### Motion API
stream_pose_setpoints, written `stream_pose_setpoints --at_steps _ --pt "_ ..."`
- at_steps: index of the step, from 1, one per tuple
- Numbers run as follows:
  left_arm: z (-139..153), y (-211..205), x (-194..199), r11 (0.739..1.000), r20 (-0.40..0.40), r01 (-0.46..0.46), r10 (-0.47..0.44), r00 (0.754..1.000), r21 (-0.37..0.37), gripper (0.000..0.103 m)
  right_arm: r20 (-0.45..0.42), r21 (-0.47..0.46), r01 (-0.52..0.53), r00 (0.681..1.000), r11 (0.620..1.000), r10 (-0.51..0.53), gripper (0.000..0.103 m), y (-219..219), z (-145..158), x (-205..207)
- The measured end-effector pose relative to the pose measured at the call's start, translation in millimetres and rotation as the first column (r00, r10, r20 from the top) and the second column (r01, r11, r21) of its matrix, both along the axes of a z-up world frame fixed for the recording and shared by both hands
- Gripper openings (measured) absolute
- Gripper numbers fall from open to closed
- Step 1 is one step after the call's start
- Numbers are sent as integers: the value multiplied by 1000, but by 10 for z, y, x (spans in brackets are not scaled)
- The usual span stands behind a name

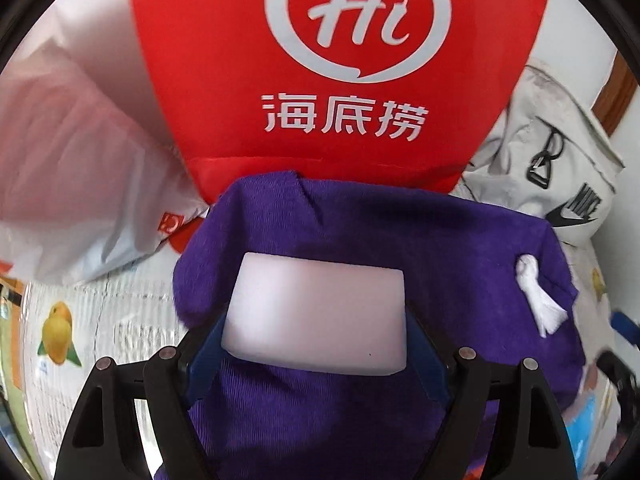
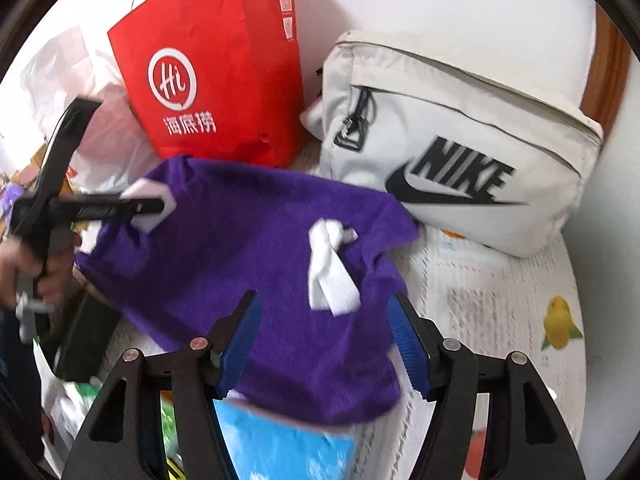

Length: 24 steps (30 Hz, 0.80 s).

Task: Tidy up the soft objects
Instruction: 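Lower the white sponge onto the purple towel and open the left tool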

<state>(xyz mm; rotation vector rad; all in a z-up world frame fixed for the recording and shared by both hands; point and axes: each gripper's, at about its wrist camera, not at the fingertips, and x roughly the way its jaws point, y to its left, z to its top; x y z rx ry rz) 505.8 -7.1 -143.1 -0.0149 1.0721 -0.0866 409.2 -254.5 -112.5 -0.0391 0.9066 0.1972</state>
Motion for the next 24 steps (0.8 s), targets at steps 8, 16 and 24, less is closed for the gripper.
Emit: stream_pose_setpoints --at_steps 8,16,24 --pt "-109 -142 253 1000 -23 -2 2 1000 26 84 -29 21 62 998 998 -61 65 -218 -100 -309" --pt "-92 -33 261 998 -29 -30 31 999 53 95 -32 42 81 996 996 -80 65 -288 -81 -457" --pt "257 51 -100 999 29 2 -4 1000 51 95 -24 66 73 997 995 -71 65 -193 -20 -619"
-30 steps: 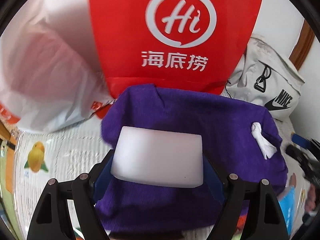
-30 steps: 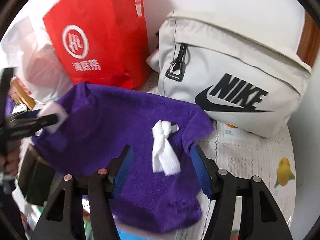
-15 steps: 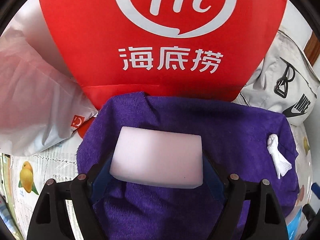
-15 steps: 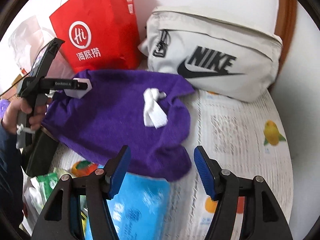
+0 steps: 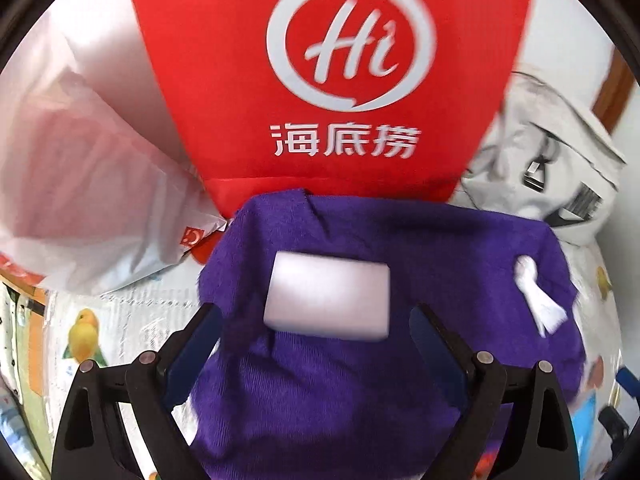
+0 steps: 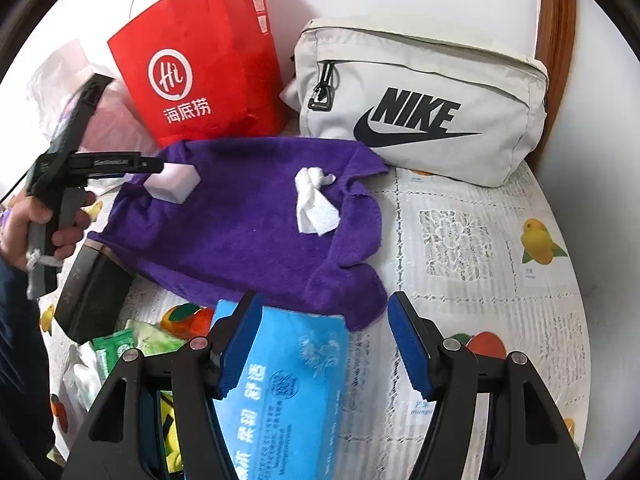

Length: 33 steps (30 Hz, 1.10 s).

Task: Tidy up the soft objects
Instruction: 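Lower the white sponge onto the purple towel and open the left tool, then grasp the white mesh bag with the left tool while the right tool grasps the green sachet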

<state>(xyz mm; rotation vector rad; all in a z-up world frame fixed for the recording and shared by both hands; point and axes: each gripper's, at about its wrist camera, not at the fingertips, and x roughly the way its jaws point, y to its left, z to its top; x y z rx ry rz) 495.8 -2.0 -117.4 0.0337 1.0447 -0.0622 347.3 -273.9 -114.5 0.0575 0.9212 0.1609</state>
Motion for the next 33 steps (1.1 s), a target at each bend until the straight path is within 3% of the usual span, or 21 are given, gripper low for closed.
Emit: stream_pose_setpoints --at_steps 6,15,23,27,33 --pt "216 70 -469 1000 12 -23 23 1000 21 95 30 12 -22 999 1000 22 65 128 111 -298" --pt "360 324 -1547 999 38 -5 6 999 -43 95 67 44 -55 996 998 52 65 316 233 -853" --pt "105 451 -2433 985 37 45 -40 999 -167 95 78 54 -78 994 995 74 65 474 222 -1278" --pt "-129 524 -2735 993 -3 24 -25 1000 -119 94 74 55 -93 993 994 88 65 549 157 -1466" --pt "-367 534 -2979 986 -11 64 -66 998 -153 94 55 36 -106 993 994 104 65 663 22 -1646"
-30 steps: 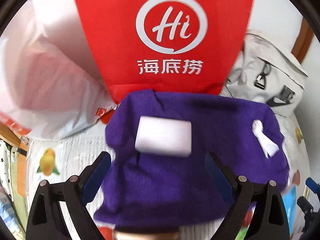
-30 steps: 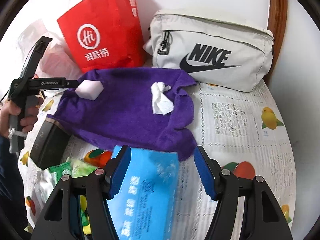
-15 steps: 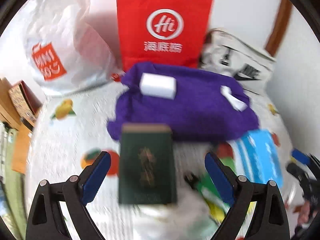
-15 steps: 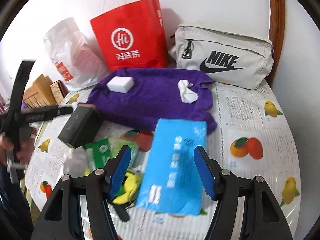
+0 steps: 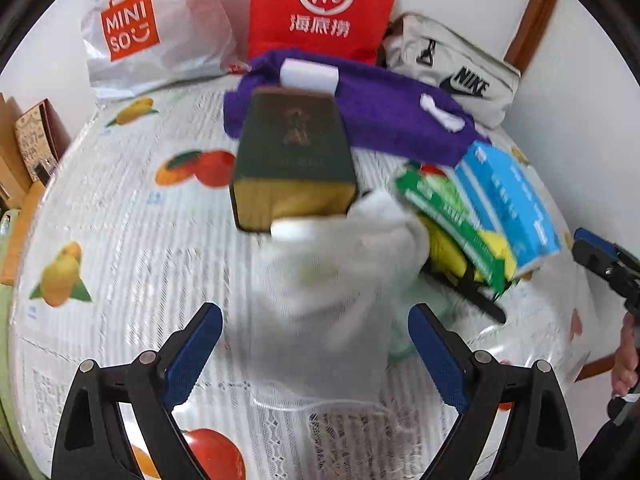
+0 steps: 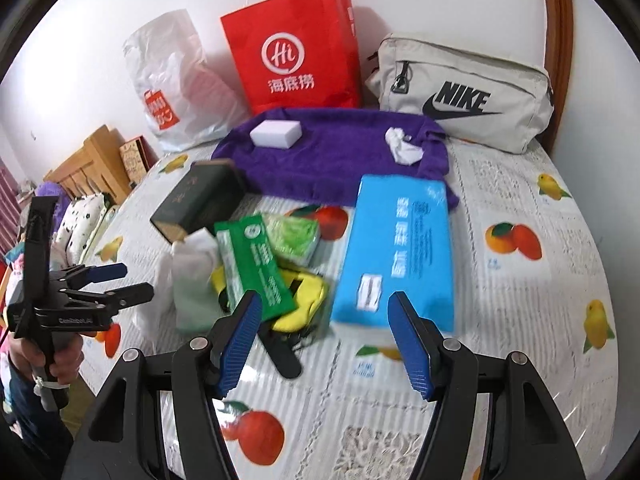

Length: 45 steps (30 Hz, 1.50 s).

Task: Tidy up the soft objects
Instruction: 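Grasp the white mesh bag with the left tool while the right tool grasps the green sachet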

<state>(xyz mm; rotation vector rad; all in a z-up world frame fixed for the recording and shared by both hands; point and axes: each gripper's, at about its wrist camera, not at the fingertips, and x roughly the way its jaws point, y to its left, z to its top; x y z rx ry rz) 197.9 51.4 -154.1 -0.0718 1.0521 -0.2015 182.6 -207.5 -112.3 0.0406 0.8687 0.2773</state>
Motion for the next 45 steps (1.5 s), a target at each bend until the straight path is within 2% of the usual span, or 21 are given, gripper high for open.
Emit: stream_pose_setpoints --at_steps 4,5,6,7,9,11,14,17,21,26,28,30,32,35,39,45 --pt "-217 15 -7 1000 -7 -9 9 1000 4 93 -8 -14 -11 1000 1000 11 65 49 -97 -92" --pt "-249 29 -12 1000 -3 -10 10 1000 -13 86 -12 -19 -10 1000 1000 10 65 58 -121 -110" --pt "-265 43 -20 1000 -2 -10 10 1000 -27 75 -18 -22 -10 1000 1000 10 65 67 -146 -128" --pt "-253 58 -44 1000 16 -17 17 1000 -21 70 -23 -22 -12 1000 1000 12 65 76 -169 -147" --pt "-215 75 -83 999 34 21 -19 999 -41 42 -29 -24 -13 999 1000 13 65 90 -203 -161" --pt "-190 110 -103 997 32 33 -31 999 -63 32 -33 -25 -14 999 1000 13 65 106 -210 -145" --pt "-143 159 -139 998 47 31 -29 998 -52 21 -23 -21 -26 999 999 25 65 138 -193 -126" --pt "-107 219 -170 998 53 21 -18 998 -56 14 -16 -30 -44 999 999 43 65 189 -173 -91" --pt "-56 293 -223 1000 73 5 -3 997 -26 10 -15 -30 -65 998 997 65 65 266 -161 -29" --pt "-197 350 -176 1000 35 -5 5 999 7 10 -23 -36 -92 996 995 91 65 376 -192 37" --pt "-257 332 -150 1000 26 -7 7 1000 13 13 -25 -37 -101 995 994 100 65 417 -198 55" --pt "-265 307 -143 1000 38 -2 2 999 9 21 -27 -42 -110 994 993 109 65 456 -205 73" --pt "-278 285 -126 1000 47 -2 0 999 22 21 -29 -48 -124 992 991 123 65 508 -217 114" --pt "-268 264 -120 998 59 -6 2 998 68 11 -31 -48 -138 990 989 137 65 578 -237 194" --pt "-270 334 -110 999 48 -12 11 999 30 10 -38 -37 -160 987 986 159 65 693 -281 361" --pt "-272 361 -116 1000 44 -16 15 999 14 10 -81 -24 -172 982 985 169 65 825 -428 670"
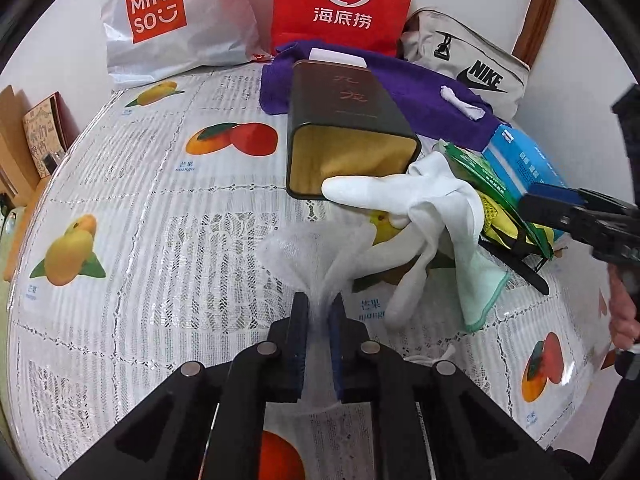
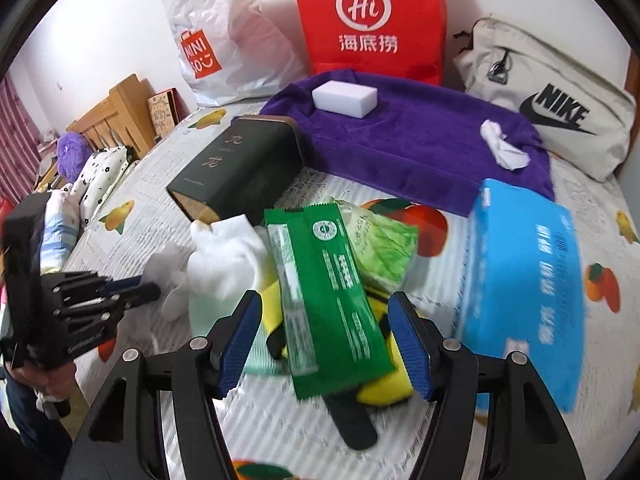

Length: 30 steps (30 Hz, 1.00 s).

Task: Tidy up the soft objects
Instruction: 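Grasp the white mesh bag with the left tool while the right tool grasps the green sachet, then carry the mesh bag and green sachet onto the purple towel and release both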

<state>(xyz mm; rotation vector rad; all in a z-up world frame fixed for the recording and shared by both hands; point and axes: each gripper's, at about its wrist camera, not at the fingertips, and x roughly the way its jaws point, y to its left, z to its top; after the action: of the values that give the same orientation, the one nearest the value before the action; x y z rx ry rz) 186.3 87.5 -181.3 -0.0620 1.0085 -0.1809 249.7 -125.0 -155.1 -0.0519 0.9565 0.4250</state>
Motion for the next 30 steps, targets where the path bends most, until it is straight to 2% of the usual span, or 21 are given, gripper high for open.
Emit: stream_pose_setpoints --at_steps 3,7,10,13,25,30 --pt "-3 8 0 1000 -2 -4 4 1000 -9 10 -41 17 4 999 1000 -3 65 13 -103 109" --pt "-8 6 6 1000 -8 -7 7 1000 -13 10 -20 10 -19 1000 1000 19 64 79 -117 148" --pt "-3 15 27 1000 -13 -8 7 1000 -19 10 -47 41 -64 997 997 65 45 111 -142 167" --pt "12 19 51 1000 -21 -12 11 1000 -25 10 -32 30 -66 997 997 67 41 111 -116 133" --pt "299 74 95 998 4 -40 40 999 -48 10 13 71 -22 1000 997 21 40 -206 269 -50" --pt "499 109 93 995 31 -45 48 998 -92 10 39 87 5 999 996 -8 40 -350 448 -143"
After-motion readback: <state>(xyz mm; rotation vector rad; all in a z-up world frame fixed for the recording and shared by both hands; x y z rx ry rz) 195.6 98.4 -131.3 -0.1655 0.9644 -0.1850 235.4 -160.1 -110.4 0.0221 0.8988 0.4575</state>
